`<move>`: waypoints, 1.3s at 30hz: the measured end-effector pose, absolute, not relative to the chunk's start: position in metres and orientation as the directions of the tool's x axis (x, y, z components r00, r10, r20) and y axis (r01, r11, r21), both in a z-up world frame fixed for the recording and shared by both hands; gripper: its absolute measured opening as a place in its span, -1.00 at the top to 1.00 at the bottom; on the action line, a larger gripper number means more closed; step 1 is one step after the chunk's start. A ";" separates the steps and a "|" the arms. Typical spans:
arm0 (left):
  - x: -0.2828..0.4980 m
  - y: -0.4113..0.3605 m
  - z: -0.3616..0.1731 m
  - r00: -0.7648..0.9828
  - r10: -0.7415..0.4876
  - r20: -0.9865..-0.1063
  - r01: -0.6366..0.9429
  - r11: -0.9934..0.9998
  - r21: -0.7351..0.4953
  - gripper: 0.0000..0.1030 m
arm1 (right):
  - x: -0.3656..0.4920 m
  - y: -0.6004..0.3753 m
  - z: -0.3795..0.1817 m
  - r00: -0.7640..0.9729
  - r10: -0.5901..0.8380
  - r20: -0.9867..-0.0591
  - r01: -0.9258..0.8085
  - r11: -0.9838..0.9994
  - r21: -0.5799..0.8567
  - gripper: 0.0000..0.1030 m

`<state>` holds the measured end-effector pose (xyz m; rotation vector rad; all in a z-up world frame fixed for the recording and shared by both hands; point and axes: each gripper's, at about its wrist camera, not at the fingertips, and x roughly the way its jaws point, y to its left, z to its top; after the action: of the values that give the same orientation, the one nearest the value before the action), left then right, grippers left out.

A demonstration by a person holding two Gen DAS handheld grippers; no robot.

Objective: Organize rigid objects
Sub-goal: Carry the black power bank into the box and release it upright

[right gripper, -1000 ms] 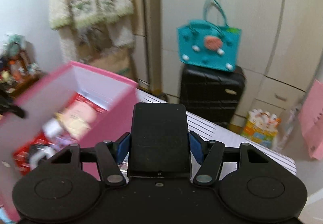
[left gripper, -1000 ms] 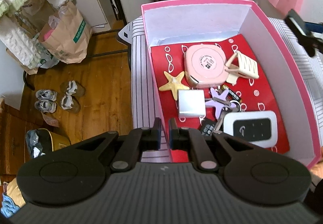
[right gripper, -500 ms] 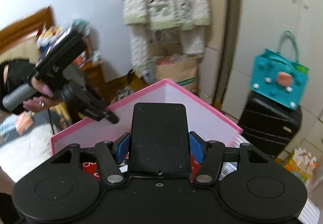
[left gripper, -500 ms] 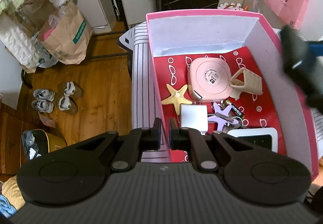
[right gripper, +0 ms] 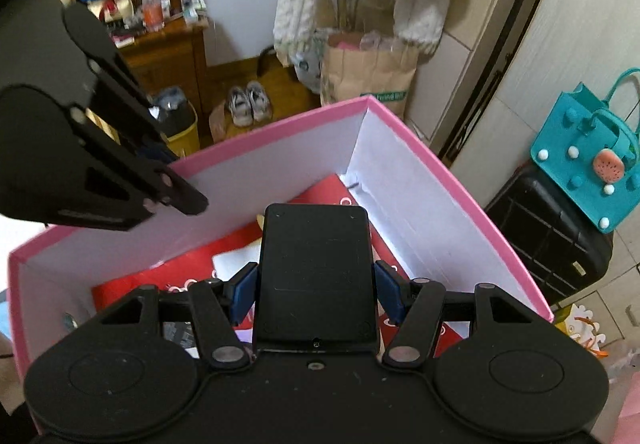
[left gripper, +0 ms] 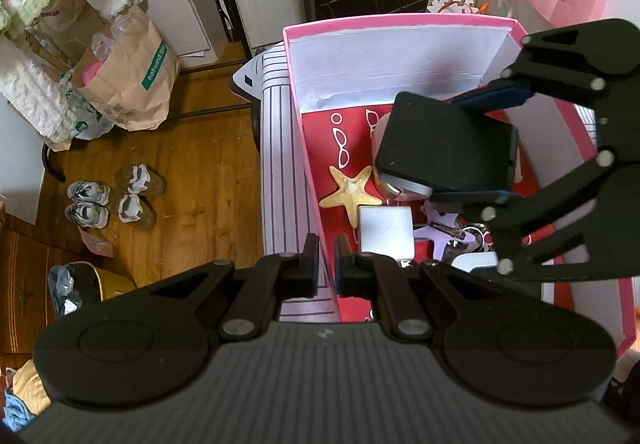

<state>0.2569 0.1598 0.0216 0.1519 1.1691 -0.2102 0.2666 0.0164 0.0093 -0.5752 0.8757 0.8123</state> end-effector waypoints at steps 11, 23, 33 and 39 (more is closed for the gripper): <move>0.254 0.161 0.021 0.390 -0.091 -0.916 0.242 0.970 0.007 0.87 | 0.269 0.011 0.008 0.425 0.388 -0.818 -0.781 0.614 -0.115 -0.41; 0.251 0.160 0.021 0.404 -0.089 -0.910 0.251 0.968 0.017 0.87 | 0.214 -0.094 0.068 0.547 0.493 -0.677 -0.663 0.749 0.009 -0.46; 0.245 0.159 0.021 0.423 -0.077 -0.903 0.230 0.973 0.025 0.87 | 0.198 -0.164 0.038 0.662 0.415 -0.625 -0.522 0.853 0.014 -0.46; 0.241 0.159 0.020 0.448 -0.071 -0.891 0.207 0.978 0.026 0.87 | 0.208 -0.176 0.005 0.667 0.406 -0.625 -0.530 0.848 -0.014 -0.45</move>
<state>0.2408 0.1586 0.0201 0.1375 1.0940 -0.1727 0.2077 -0.1762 0.0049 -0.2018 0.6536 0.5317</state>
